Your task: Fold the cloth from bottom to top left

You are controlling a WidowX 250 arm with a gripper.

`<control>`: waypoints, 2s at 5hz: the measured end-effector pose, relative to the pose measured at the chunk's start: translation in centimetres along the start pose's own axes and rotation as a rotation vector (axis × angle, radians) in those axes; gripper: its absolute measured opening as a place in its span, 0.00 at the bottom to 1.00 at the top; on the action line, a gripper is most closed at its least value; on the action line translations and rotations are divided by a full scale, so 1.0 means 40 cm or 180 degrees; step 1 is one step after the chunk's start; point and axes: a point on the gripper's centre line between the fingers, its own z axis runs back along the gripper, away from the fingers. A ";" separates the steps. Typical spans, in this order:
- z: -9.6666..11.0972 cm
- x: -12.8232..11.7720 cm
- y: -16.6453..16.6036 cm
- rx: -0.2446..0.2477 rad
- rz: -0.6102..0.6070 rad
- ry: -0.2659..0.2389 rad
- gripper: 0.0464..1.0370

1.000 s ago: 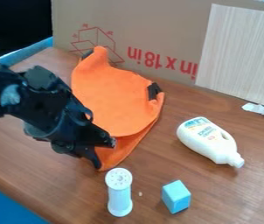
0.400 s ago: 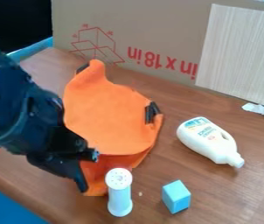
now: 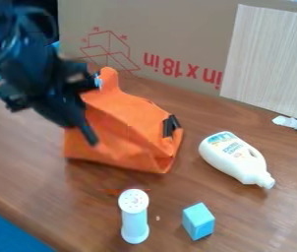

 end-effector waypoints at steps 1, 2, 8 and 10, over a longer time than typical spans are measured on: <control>0.008 0.099 0.028 0.0025 0.0347 0.0010 0.01; -0.009 0.156 0.050 0.0077 0.0521 0.0114 0.01; -0.148 0.407 0.156 0.0110 0.1955 0.1182 0.01; -0.221 0.467 0.184 0.0160 0.2443 0.1455 0.16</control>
